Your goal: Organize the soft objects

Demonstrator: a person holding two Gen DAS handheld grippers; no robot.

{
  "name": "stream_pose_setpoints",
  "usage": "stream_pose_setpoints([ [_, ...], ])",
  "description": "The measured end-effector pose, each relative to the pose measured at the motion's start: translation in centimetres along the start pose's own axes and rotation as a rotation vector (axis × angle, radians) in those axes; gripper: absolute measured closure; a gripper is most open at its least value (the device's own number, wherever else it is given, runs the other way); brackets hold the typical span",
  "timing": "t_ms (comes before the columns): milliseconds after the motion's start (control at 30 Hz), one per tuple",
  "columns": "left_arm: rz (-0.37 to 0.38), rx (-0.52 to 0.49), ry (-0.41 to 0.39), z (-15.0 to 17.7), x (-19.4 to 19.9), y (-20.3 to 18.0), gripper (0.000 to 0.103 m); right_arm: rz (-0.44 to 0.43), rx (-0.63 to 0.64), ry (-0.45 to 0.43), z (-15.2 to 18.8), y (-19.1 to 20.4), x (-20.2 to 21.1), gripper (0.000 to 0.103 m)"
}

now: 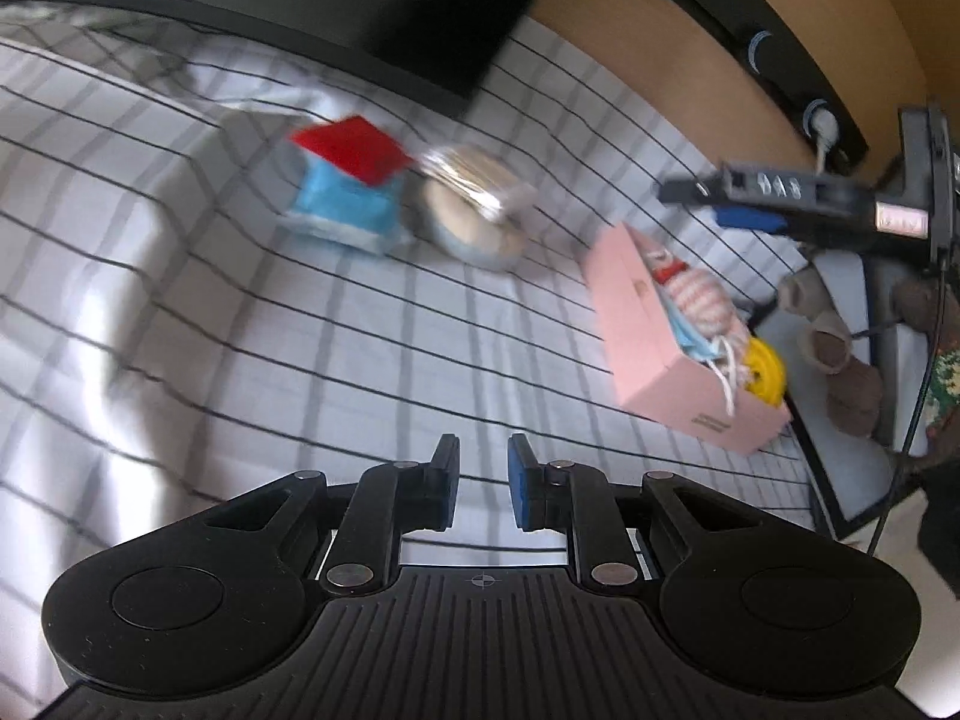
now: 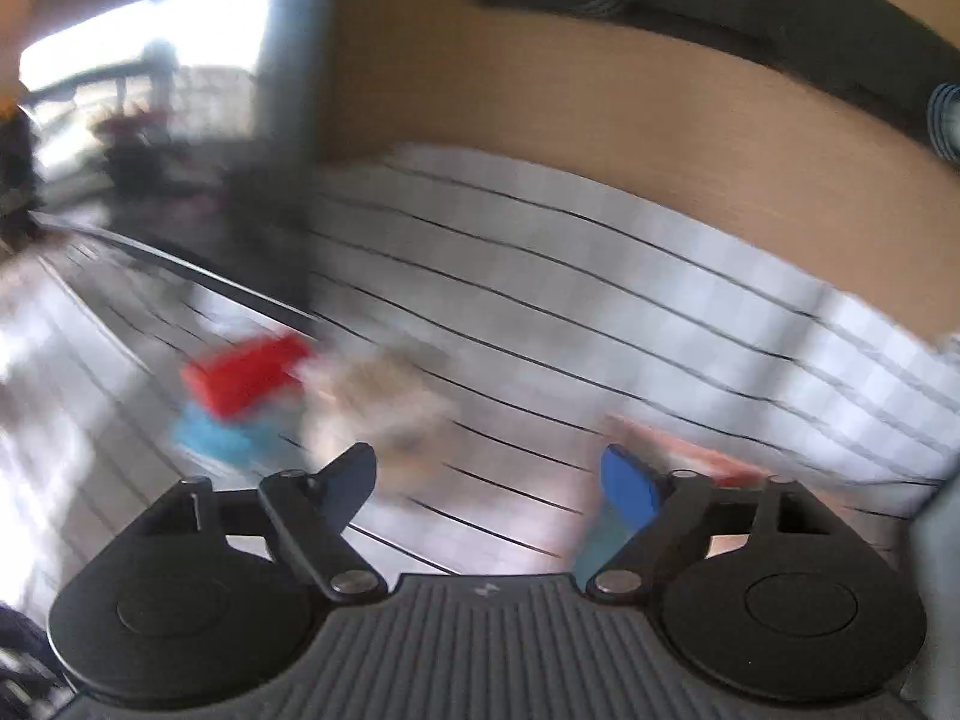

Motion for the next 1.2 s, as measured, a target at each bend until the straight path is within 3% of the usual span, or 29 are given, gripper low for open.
stream_pose_setpoints([
  [167,-0.070,0.014,-0.051,-0.7,3.0,2.5,0.084,-0.121,-0.118,-0.056,-2.5,8.3,-5.4,0.020],
  [333,-0.163,0.071,-0.110,-0.5,7.0,5.6,0.084,-0.041,-0.073,-0.061,-5.1,14.4,-11.4,0.018],
  [500,-0.227,0.136,-0.159,0.1,10.5,8.4,0.084,0.060,0.003,0.134,-4.6,16.0,-17.3,0.017],
  [567,-0.244,0.170,-0.180,0.3,11.4,9.4,0.084,-0.004,-0.021,0.188,-3.2,15.9,-17.7,0.023],
  [667,-0.260,0.208,-0.204,0.2,12.2,10.7,0.084,-0.055,-0.010,0.145,-1.3,15.8,-15.3,0.043],
  [800,-0.245,0.205,-0.200,-0.1,11.7,10.8,0.084,-0.111,0.076,0.121,1.7,16.4,-10.4,0.045],
  [1000,-0.163,0.157,-0.133,-0.5,8.4,9.7,0.084,-0.189,0.106,0.175,7.7,17.5,-3.5,0.044],
  [1067,-0.124,0.139,-0.105,-1.0,7.0,8.7,0.084,-0.236,0.108,0.178,9.3,17.5,-1.1,0.040],
  [1133,-0.080,0.127,-0.073,-1.5,5.7,7.6,0.084,-0.329,0.118,0.191,10.4,17.5,0.8,0.026],
  [1200,-0.052,0.114,-0.041,-1.8,4.0,6.3,0.084,-0.327,0.125,0.174,10.5,17.0,2.3,0.026],
])
Point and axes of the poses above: each gripper's, at about its wrist camera, not at the fingertips, and x roughly against the way its jaws point, y to its left, z to its underside, the point moved 5 cm from there along -x, roughly the way its jaws point, and after that the axes turned 15 degrees about x, right-handed, at the moved point
